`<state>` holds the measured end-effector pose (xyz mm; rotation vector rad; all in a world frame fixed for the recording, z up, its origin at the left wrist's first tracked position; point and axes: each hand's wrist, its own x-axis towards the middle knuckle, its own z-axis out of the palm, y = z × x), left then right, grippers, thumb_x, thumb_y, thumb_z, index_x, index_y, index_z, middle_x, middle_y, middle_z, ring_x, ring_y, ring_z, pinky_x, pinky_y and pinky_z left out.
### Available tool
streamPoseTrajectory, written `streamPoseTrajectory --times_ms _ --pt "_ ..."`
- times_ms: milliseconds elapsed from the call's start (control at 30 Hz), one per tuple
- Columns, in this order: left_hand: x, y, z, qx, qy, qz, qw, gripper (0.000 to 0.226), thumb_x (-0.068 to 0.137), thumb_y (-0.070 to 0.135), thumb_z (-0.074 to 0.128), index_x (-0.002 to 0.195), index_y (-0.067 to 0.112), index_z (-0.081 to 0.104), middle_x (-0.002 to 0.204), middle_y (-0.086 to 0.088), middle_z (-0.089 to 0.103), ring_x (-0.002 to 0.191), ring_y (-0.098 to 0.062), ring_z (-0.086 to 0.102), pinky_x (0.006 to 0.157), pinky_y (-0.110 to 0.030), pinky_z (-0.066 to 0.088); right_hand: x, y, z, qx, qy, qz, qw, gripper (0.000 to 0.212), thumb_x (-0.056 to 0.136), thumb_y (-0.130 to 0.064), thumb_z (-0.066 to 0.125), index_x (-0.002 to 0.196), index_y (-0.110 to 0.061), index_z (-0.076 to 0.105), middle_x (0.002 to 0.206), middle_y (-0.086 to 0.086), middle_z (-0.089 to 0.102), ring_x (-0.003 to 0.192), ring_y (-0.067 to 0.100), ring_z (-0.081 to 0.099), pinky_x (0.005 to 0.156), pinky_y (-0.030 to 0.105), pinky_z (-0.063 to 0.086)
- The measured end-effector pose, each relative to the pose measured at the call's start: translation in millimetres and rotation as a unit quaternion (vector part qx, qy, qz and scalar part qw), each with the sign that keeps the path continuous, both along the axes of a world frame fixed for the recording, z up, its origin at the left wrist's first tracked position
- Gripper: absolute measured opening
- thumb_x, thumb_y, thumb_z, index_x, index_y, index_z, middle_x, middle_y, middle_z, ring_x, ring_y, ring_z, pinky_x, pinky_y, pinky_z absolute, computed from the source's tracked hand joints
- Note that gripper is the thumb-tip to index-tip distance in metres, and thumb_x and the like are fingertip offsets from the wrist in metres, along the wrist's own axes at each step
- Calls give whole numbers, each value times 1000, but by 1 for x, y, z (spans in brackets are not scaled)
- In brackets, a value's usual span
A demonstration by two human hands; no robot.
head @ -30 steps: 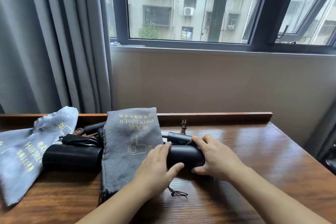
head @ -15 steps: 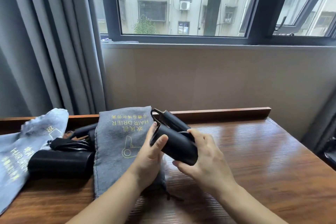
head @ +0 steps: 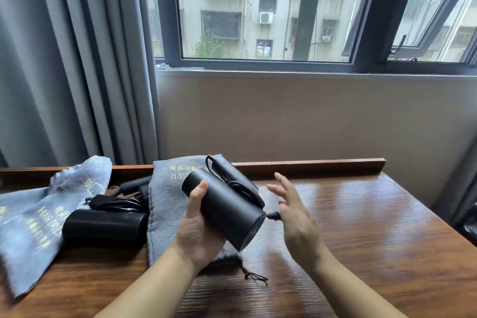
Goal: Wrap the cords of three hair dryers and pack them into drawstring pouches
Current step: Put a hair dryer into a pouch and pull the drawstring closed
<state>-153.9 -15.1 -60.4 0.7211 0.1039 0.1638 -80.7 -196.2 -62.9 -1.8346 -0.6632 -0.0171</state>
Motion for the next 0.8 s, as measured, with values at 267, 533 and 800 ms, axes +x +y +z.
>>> streamPoseTrajectory --times_ms 267,533,800 --pt "-14 6 2 54 -19 -22 998 75 63 49 86 124 7 68 127 -22 64 118 -32 62 107 -48 43 -8 2 -8 -59 173 103 978 18 76 -17 60 90 -11 70 70 -6 66 63 7 55 59 24 43" --pt "-17 -4 -14 116 19 62 991 68 70 32 81 129 6 58 118 -24 67 107 -35 66 90 -48 55 -16 1 5 140 280 20 950 52 76 -26 84 120 -13 58 112 15 71 99 20 71 96 35 52" --pt "-21 -32 -4 11 28 82 996 51 85 29 71 132 13 57 123 -22 67 114 -40 65 97 -53 53 -42 14 -16 -92 23 86 992 137 44 -61 89 146 -59 -2 151 -26 34 134 -8 40 111 16 34"
